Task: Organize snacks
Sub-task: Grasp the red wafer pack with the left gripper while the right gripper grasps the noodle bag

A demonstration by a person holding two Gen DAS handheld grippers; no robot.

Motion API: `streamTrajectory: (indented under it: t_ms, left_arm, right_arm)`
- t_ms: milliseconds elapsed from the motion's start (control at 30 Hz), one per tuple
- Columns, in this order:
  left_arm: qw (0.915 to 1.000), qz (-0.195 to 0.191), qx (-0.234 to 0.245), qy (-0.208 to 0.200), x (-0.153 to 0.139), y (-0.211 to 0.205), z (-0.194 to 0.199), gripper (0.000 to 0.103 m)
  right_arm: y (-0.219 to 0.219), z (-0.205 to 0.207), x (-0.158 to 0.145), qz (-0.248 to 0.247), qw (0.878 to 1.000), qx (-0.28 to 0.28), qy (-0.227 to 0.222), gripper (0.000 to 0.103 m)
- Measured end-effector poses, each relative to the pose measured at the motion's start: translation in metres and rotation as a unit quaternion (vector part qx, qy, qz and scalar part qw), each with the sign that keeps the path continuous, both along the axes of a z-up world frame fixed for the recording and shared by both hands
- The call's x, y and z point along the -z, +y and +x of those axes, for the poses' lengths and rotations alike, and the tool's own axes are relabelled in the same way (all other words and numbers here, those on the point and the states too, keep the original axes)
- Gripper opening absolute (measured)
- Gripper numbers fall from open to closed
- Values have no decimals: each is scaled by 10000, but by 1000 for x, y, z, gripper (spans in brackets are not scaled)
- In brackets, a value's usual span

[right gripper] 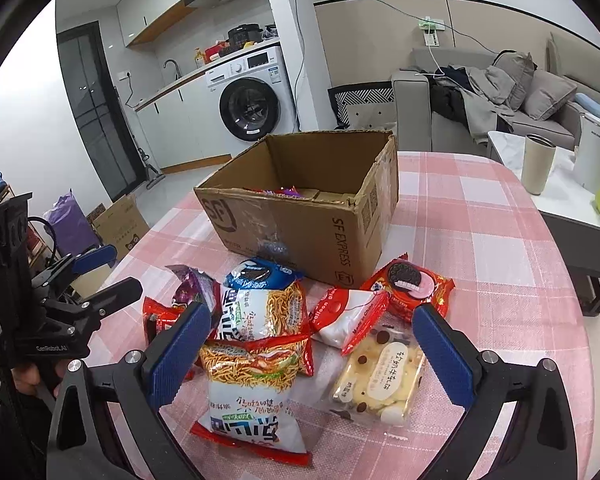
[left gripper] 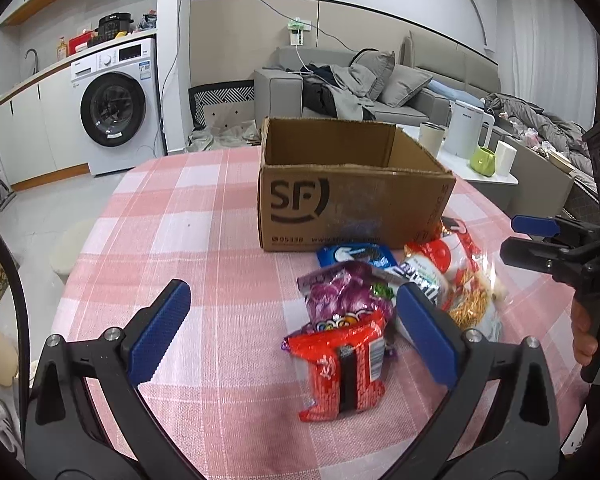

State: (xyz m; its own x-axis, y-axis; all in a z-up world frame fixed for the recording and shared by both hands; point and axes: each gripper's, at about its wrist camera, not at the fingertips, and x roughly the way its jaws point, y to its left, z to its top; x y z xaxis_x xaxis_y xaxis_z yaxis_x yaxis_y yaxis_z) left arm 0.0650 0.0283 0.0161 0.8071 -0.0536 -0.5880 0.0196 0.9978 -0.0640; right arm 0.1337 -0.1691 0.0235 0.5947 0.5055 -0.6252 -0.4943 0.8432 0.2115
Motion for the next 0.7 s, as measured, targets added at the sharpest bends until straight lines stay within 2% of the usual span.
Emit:
streamTrajectory:
  t_ms: [433,700]
  left_arm:
    - [9992,92,336,181,9,-8,3,102]
    - [9980,33,445,441,24,-7,5,102]
  right_arm:
    - [19,-7,20,-220,9981,-536,228,103]
    - [26,-6,31,-312,9950,-831,459,103]
